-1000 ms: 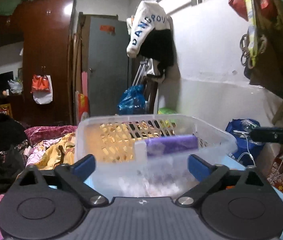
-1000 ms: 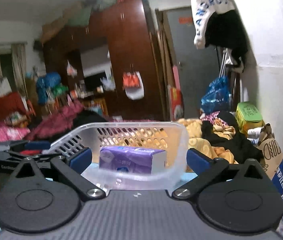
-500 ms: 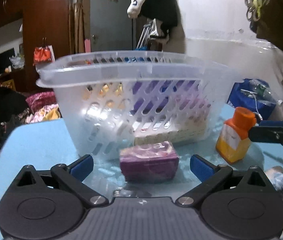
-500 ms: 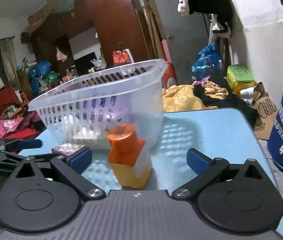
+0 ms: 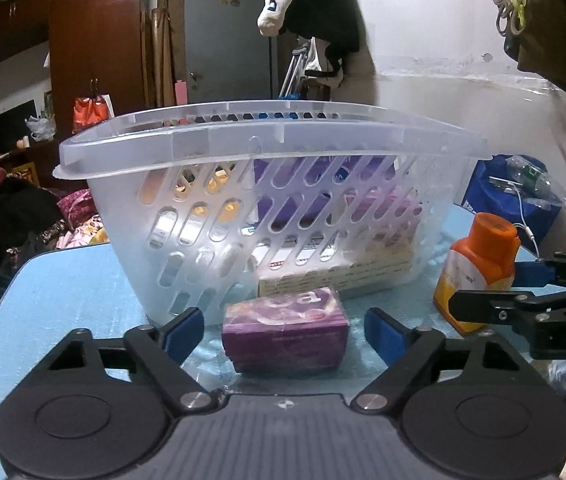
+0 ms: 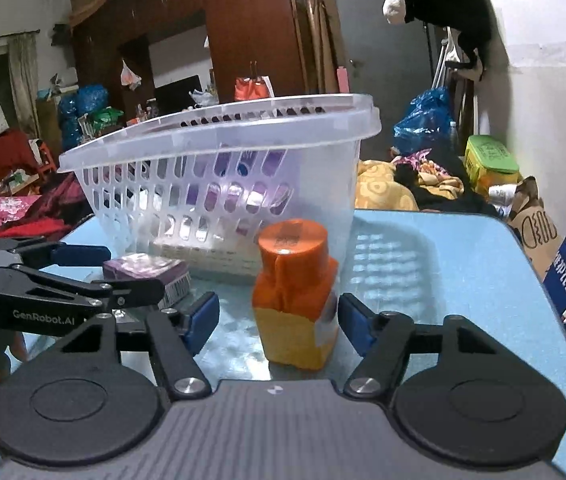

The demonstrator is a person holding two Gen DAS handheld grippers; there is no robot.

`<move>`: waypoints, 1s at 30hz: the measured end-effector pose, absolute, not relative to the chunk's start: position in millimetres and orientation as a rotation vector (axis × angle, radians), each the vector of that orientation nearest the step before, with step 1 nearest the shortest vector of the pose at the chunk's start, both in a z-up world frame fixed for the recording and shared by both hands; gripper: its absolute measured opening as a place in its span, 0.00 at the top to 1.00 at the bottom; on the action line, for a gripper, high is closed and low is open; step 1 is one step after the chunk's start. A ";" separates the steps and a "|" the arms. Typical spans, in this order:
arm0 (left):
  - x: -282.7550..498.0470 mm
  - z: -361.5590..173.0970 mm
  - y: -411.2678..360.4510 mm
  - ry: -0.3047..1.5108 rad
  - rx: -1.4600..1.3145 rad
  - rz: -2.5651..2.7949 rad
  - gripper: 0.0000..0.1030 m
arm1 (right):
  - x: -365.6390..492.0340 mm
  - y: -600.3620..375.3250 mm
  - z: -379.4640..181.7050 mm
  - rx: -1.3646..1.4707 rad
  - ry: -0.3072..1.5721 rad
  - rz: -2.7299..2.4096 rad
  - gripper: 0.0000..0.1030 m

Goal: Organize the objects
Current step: 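Grasp the purple soap box with the left tool while the right tool grasps the orange bottle, then lower the soap box and orange bottle into the basket and open both tools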

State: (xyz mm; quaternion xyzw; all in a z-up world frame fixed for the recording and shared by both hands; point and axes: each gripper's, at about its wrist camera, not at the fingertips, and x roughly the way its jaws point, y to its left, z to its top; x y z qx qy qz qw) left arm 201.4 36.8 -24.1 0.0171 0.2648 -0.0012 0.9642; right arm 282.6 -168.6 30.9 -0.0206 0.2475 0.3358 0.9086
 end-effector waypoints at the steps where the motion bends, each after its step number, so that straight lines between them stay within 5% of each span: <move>1: 202.3 -24.8 36.0 0.537 0.041 0.000 0.25 | 281.9 -169.0 30.4 -0.046 0.509 0.687 0.37; 6: 202.9 -27.2 28.7 0.533 0.069 0.010 0.32 | 279.8 -169.8 31.4 -0.050 0.504 0.661 0.53; 30: 116.5 17.1 48.3 0.218 -0.090 -0.182 0.32 | 248.2 -231.7 66.5 0.083 0.337 0.699 0.57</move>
